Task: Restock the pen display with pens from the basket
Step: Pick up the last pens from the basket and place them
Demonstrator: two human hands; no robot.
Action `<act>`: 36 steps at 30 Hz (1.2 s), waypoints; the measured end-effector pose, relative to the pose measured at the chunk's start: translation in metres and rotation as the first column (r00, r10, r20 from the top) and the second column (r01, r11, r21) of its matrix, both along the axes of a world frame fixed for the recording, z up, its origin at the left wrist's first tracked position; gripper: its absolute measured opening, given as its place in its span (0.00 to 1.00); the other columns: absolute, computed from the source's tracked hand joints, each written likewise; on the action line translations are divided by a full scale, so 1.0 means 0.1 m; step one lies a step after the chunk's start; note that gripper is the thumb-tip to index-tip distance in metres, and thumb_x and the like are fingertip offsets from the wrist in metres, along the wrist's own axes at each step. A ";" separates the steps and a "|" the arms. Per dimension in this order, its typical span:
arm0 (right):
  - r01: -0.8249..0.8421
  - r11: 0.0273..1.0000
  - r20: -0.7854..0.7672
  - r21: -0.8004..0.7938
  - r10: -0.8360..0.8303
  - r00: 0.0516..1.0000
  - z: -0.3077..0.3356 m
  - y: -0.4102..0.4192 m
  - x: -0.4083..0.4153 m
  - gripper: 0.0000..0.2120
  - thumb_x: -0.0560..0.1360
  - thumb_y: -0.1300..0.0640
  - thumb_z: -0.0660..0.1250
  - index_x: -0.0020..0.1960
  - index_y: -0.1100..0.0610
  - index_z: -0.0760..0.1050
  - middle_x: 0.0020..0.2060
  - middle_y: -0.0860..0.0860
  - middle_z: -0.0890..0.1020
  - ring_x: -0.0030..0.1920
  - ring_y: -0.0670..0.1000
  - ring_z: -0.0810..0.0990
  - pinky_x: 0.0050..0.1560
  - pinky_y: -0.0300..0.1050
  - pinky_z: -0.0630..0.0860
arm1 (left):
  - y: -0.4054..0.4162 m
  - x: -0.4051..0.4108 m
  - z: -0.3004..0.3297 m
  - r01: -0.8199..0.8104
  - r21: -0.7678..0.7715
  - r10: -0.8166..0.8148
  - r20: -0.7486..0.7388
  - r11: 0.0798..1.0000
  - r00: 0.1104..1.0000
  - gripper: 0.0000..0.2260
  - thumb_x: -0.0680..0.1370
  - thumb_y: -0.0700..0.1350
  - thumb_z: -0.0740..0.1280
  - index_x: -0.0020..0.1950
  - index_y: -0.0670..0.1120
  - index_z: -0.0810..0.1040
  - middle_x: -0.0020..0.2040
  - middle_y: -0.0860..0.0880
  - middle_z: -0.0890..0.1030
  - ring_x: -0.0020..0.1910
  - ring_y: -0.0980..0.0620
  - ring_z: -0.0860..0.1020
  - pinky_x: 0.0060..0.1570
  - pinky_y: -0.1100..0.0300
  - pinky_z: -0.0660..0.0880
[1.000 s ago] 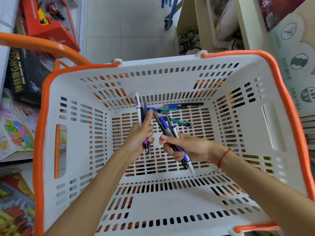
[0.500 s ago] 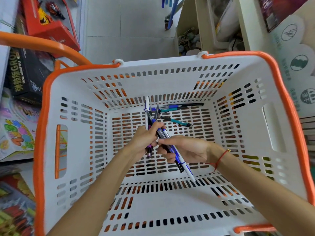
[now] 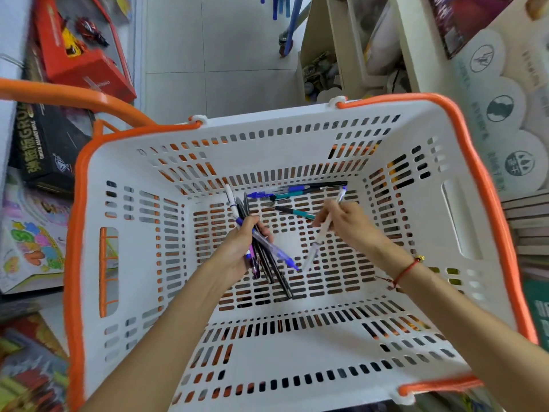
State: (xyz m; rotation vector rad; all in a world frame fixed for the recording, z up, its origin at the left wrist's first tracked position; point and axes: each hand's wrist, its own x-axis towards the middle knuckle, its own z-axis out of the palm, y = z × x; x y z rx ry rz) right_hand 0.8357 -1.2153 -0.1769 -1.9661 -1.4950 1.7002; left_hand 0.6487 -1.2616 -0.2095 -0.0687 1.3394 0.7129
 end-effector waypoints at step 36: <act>0.925 0.336 -0.468 0.178 -0.798 0.380 2.24 -0.91 1.51 0.12 0.80 0.57 0.66 0.42 0.63 0.81 0.24 0.50 0.77 0.26 0.47 0.74 0.27 0.35 0.68 | 0.33 2.44 2.35 0.754 0.563 -0.686 -0.400 0.339 0.607 0.08 0.77 0.48 0.69 0.46 0.43 0.82 0.36 0.48 0.85 0.36 0.55 0.84 0.28 0.65 0.74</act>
